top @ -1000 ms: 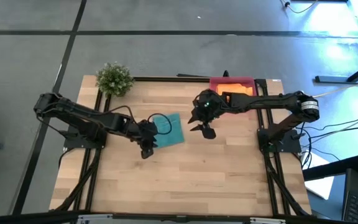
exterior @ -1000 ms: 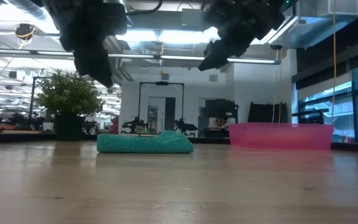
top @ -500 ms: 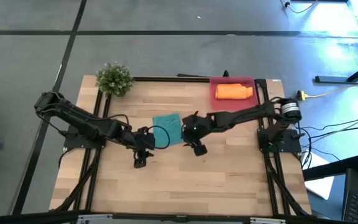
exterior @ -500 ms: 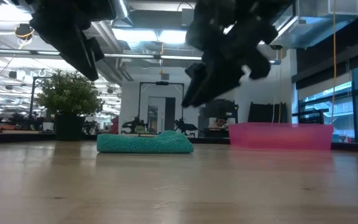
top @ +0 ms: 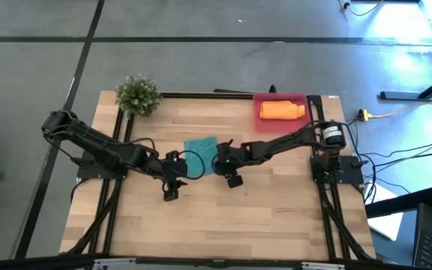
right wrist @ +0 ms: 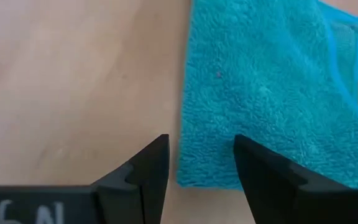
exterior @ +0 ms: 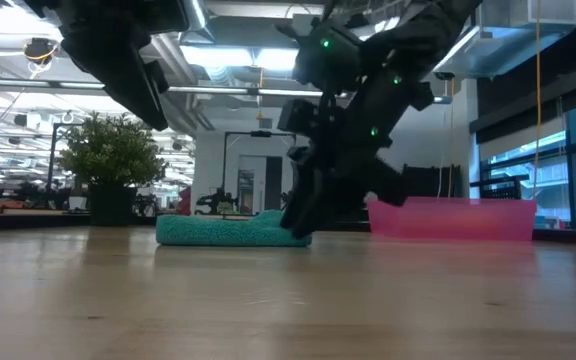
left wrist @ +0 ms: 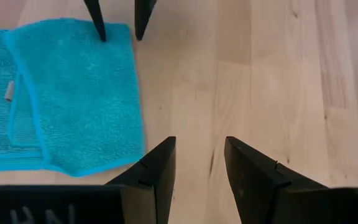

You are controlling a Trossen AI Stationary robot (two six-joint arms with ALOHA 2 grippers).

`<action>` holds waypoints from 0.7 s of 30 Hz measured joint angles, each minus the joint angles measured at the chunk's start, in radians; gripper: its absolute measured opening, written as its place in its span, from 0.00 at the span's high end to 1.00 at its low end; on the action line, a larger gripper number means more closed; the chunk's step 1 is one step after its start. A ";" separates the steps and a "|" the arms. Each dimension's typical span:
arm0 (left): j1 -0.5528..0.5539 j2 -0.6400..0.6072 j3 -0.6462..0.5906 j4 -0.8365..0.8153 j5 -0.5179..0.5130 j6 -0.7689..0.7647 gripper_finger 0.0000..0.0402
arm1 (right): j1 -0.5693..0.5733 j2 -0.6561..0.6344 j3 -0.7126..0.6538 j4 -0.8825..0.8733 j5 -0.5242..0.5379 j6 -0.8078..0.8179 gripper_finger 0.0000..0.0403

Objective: Roll microfiber towels into tight, uniform cylinder then place into a basket
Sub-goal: Fold the blue microfiber towel

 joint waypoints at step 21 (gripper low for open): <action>0.000 0.000 0.000 0.001 -0.075 -0.058 0.68 | 0.002 0.045 0.002 0.012 0.055 0.013 0.90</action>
